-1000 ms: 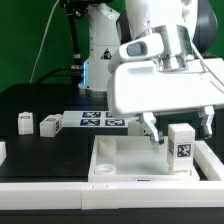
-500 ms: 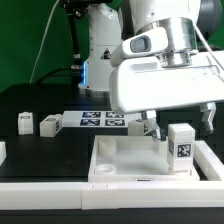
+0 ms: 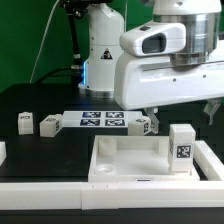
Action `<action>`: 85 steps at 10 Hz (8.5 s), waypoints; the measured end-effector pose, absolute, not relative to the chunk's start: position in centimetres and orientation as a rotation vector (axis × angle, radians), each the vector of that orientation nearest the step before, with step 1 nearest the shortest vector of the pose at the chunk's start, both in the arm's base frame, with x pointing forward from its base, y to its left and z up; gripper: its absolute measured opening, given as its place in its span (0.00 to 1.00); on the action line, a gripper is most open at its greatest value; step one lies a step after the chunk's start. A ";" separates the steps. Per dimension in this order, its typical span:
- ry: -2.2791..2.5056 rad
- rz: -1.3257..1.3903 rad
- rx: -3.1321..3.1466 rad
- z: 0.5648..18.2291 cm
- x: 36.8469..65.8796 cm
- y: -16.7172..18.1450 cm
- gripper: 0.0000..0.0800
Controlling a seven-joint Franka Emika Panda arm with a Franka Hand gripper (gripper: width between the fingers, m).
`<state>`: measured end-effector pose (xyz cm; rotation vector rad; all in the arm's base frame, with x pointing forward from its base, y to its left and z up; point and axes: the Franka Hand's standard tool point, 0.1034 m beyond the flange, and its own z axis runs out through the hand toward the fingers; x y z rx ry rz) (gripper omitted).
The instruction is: Assemble one leg
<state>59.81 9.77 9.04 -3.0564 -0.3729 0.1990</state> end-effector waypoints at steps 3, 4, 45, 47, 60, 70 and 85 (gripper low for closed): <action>-0.372 0.131 -3.058 8.9 60.9 10.0 0.81; -0.370 0.128 -3.058 8.8 60.9 9.9 0.81; 0.254 0.085 -3.028 7.2 61.6 11.8 0.81; -0.067 0.045 -3.053 7.2 61.8 11.7 0.81; 0.184 0.015 -3.054 6.9 62.0 11.7 0.36; 1.840 0.080 -2.476 6.8 61.9 11.7 0.36; -0.380 0.039 -3.075 7.5 62.1 12.4 0.81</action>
Offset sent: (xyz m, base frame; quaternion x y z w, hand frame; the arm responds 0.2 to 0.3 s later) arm 0.0000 0.0000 0.0000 0.0000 0.0000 0.0000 1.0000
